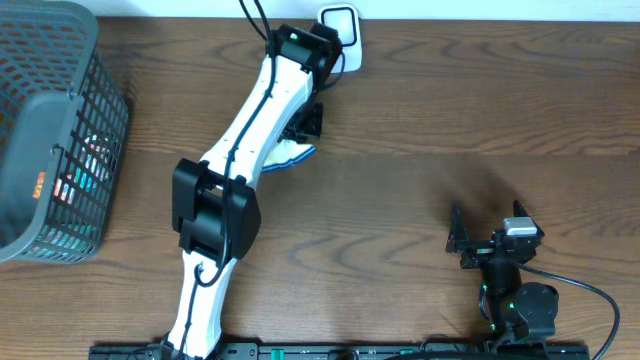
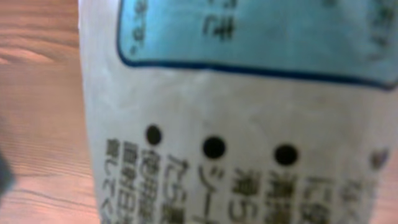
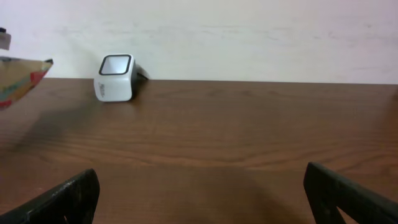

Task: Scan the item barcode
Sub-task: 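Lift the white packet out and carry it toward the white scanner, then release the white packet on the table in front of the scanner, then move the left gripper back over the grey basket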

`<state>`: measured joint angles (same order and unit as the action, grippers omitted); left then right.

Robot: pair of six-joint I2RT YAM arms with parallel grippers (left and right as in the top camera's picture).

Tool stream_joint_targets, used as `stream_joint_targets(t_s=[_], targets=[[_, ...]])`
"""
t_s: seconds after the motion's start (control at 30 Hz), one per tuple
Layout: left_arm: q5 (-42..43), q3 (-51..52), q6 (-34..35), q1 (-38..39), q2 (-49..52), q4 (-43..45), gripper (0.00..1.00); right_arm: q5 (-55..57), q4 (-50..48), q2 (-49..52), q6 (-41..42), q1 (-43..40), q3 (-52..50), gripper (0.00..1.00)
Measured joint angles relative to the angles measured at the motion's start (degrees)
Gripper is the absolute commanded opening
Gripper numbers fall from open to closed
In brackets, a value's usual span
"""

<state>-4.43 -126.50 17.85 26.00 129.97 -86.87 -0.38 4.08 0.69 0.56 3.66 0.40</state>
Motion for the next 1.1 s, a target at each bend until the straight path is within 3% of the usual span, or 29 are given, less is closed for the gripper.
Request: stream_joint_targets(t_s=[0.17,0.2,0.23,0.77,1.03,1.1], targets=[[7.0,0.0,1.7,1.4,0.0,0.4,0.12,0.0,0.0,0.0,0.0,0.0,0.0,0.99],[8.0,0.0,1.7,1.8,0.0,0.7,0.36,0.0,0.0,0.0,0.0,0.0,0.0,0.99],[8.7,0.0,1.8,2.2,0.0,0.9,0.44,0.0,0.0,0.0,0.0,0.0,0.0,0.99],[11.1,-0.1,1.4,2.8,-0.7,0.0,0.49,0.0,0.0,0.0,0.0,0.0,0.0,0.99],[11.6,-3.4,0.2,-4.0,-11.4,4.0,0.51,0.0,0.0,0.0,0.0,0.0,0.0,0.99],[11.6,-4.2,-1.0,-7.1,-16.7,7.3,0.82,0.0,0.0,0.0,0.0,0.0,0.0,0.99]])
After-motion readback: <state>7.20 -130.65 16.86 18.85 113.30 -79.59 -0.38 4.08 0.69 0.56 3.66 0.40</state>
